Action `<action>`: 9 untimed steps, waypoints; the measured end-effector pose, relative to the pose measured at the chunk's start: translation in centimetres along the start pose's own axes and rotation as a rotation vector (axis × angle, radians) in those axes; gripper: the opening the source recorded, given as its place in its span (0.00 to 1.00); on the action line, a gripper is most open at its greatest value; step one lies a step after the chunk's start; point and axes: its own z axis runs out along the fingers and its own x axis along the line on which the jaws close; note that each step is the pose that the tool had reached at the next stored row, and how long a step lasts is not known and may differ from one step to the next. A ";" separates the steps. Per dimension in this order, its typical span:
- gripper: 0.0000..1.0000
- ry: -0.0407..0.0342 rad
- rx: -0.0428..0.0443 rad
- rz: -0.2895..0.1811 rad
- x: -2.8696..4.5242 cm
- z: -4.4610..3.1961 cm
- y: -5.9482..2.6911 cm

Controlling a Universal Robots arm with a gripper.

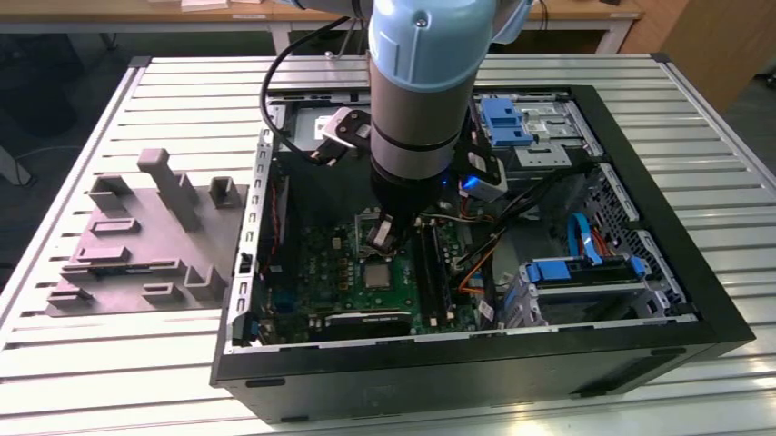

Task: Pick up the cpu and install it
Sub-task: 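Close the cpu cover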

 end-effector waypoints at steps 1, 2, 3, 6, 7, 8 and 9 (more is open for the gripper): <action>0.10 -0.0001 0.0000 0.000 0.00 0.01 0.00; 0.10 0.0000 0.0000 0.000 0.00 0.00 0.00; 0.11 0.0000 0.0000 0.000 0.00 0.01 0.00; 0.11 0.0000 0.0000 0.000 0.00 0.01 0.00; 0.11 0.0000 0.0000 0.000 0.00 0.01 0.00; 0.11 0.0000 0.0000 0.000 0.00 0.01 0.00; 0.11 -0.0001 0.0000 0.000 0.00 0.02 0.00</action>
